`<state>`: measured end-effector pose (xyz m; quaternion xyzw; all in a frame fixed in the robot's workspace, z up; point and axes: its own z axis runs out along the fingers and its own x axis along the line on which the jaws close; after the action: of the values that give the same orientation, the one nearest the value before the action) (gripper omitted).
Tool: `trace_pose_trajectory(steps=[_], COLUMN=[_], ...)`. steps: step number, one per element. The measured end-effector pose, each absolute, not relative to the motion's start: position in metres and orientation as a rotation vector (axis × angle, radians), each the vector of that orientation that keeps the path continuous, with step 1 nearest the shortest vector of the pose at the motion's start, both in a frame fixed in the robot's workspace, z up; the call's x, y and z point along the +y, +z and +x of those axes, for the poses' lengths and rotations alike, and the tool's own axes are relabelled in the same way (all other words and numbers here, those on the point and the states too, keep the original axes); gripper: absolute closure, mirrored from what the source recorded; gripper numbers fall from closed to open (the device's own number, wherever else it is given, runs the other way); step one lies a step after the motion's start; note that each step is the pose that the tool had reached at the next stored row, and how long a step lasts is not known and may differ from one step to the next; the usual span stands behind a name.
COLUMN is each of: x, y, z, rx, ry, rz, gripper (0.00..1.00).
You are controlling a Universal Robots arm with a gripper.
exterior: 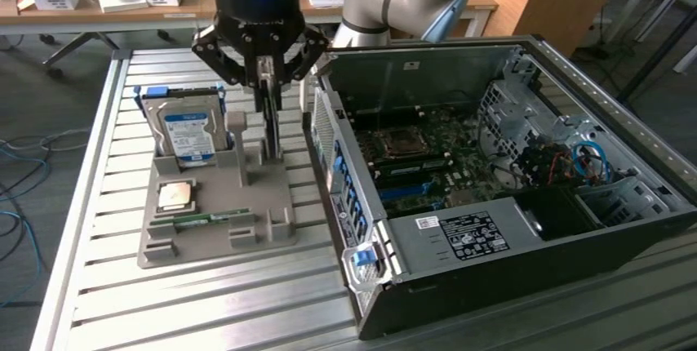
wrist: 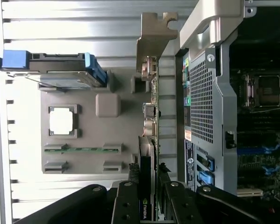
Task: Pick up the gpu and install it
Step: 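Pick up the gpu and move the gpu toward the slot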
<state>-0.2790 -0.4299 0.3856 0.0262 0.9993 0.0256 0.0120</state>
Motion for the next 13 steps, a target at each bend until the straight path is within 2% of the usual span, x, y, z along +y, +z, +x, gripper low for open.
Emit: trace_pose_trajectory(steps=[13], x=[-0.430], y=[0.434], z=[-0.279], rx=[3.115], ry=[0.080], rz=[0.082], gripper=[0.73])
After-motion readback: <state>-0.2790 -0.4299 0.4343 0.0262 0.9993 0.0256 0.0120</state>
